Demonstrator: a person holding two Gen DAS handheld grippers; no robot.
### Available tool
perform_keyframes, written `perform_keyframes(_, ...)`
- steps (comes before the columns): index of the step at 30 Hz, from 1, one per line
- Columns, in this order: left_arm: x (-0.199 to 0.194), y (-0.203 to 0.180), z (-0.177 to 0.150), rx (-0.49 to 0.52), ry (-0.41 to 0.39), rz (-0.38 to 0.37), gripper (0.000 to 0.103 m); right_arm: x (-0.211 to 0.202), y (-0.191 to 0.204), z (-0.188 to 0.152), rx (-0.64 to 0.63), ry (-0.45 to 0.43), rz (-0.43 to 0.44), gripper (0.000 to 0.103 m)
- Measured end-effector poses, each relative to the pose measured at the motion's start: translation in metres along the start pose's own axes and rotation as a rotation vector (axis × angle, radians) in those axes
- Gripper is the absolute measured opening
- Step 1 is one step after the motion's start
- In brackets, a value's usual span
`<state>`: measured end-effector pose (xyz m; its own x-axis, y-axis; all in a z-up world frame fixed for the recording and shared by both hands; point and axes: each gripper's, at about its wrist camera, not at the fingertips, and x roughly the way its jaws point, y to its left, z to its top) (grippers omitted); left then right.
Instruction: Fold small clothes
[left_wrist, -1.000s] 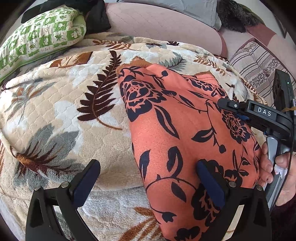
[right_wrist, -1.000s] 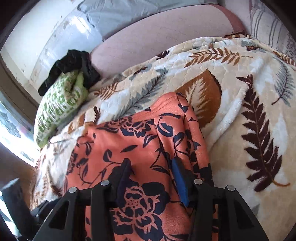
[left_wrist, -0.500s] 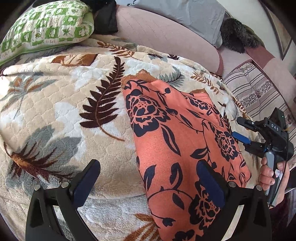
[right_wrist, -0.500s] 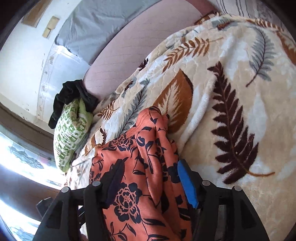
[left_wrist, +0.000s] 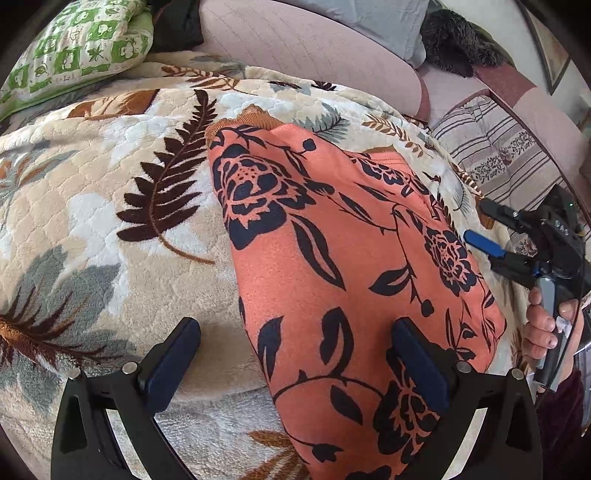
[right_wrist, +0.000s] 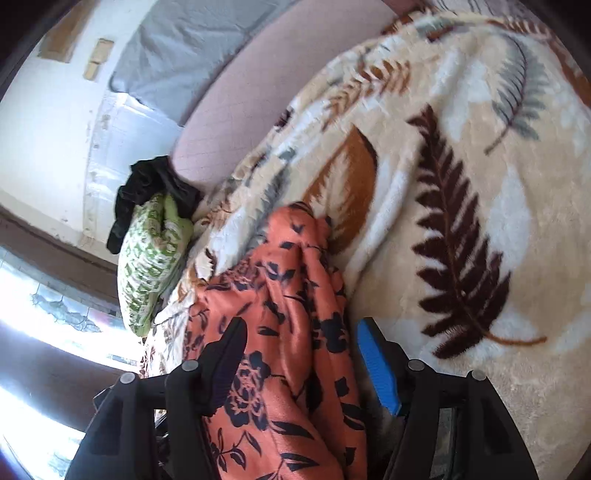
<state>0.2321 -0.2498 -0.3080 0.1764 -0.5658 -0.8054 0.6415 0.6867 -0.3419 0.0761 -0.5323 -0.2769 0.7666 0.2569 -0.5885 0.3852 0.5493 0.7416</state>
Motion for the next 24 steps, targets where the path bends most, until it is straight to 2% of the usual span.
perform_keyframes(2,0.002,-0.001,-0.001,0.004,-0.005,0.01,0.103,-0.004,0.016,-0.003,-0.07,-0.041,0.011,0.062)
perform_keyframes(3,0.002,-0.002,-0.002,0.007,-0.011,0.011,0.103,-0.003,0.023,-0.006,-0.098,-0.046,0.012,0.054)
perform_keyframes(4,0.002,-0.002,-0.002,0.012,-0.015,0.016,0.103,0.004,0.028,-0.008,-0.116,-0.026,0.021,0.047)
perform_keyframes(5,0.002,-0.003,-0.002,0.016,-0.016,0.02,0.103,0.014,0.03,-0.01,-0.123,0.014,0.022,0.046)
perform_keyframes(7,0.003,-0.003,-0.002,0.016,-0.012,0.023,0.103,0.04,0.028,-0.016,-0.133,0.1,-0.062,0.042)
perform_keyframes(9,0.003,-0.003,-0.001,0.011,-0.011,0.021,0.103,0.046,0.028,-0.015,-0.141,0.09,-0.089,0.04)
perform_keyframes(12,0.003,-0.001,-0.001,-0.002,-0.003,0.015,0.103,0.035,0.03,-0.006,-0.098,0.04,-0.051,0.04)
perform_keyframes(14,0.003,-0.001,0.0,-0.008,0.002,0.012,0.103,0.027,0.031,-0.002,-0.091,-0.001,-0.075,0.041)
perform_keyframes(16,0.002,0.0,0.0,-0.017,0.007,0.0,0.103,0.024,0.025,0.003,-0.064,0.0,-0.09,0.063)
perform_keyframes(18,0.0,0.0,0.001,-0.026,0.013,-0.032,0.103,0.023,0.012,0.008,-0.015,0.022,-0.072,0.063)
perform_keyframes(20,-0.002,0.002,0.002,-0.047,0.018,-0.099,0.103,0.022,0.002,0.009,0.025,0.047,-0.073,0.063)
perform_keyframes(21,-0.004,0.003,0.002,-0.058,0.015,-0.121,0.103,0.017,-0.001,0.009,0.039,0.026,-0.064,0.063)
perform_keyframes(24,0.001,0.002,0.001,-0.058,0.036,-0.106,0.103,0.0,0.013,0.009,-0.003,-0.036,0.087,0.063)
